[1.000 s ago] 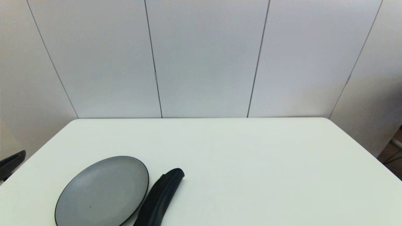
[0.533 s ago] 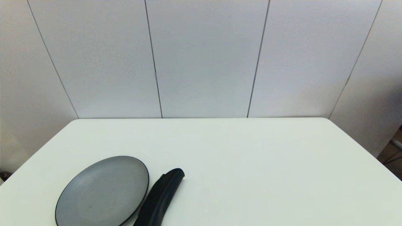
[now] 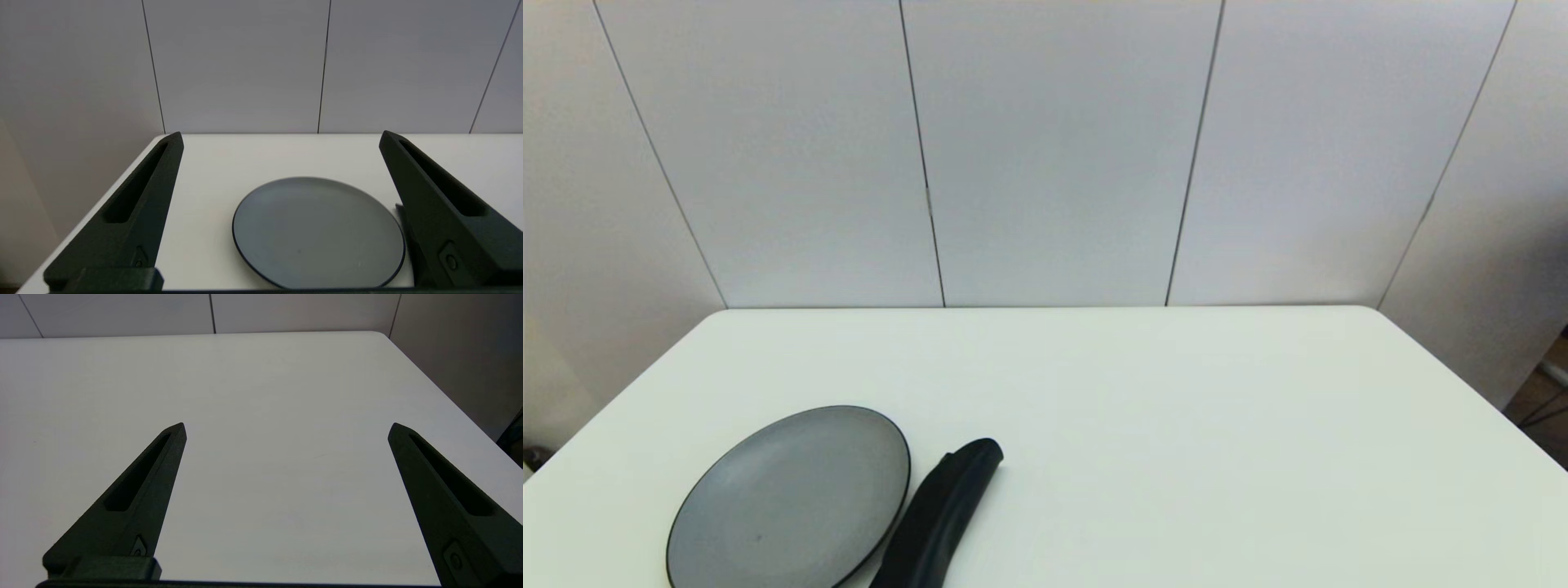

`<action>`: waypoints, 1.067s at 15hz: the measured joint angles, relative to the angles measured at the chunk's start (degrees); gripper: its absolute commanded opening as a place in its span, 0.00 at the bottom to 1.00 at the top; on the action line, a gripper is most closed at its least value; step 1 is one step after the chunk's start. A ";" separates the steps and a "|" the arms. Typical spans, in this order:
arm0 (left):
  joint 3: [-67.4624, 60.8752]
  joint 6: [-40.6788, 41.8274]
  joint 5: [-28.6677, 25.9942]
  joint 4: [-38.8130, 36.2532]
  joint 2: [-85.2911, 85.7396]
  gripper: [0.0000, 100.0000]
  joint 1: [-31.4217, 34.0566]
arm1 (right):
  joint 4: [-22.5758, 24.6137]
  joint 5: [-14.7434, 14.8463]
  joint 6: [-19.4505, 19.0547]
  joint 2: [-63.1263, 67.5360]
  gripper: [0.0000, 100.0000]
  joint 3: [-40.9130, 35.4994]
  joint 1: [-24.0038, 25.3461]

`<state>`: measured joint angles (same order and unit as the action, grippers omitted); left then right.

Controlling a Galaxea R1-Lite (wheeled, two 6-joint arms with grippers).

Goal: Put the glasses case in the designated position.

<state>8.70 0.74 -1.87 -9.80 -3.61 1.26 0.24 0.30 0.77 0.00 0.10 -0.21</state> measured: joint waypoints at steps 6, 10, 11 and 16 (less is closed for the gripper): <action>-8.27 0.00 2.71 4.40 3.47 1.00 -0.22 | 0.00 -0.01 0.05 0.00 1.00 0.00 0.00; -8.63 -0.79 2.94 9.80 3.61 1.00 -0.27 | -0.02 -0.01 0.00 0.00 1.00 0.00 0.00; -8.66 -1.10 2.91 9.80 3.61 1.00 -0.27 | 0.00 -0.01 0.02 0.00 1.00 0.00 0.00; -8.70 -3.05 3.13 9.73 3.61 1.00 -0.29 | -0.02 -0.01 0.02 0.00 1.00 0.00 0.00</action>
<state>0.00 -2.30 1.27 -0.07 0.00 0.96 0.22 0.29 0.79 0.00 0.10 -0.21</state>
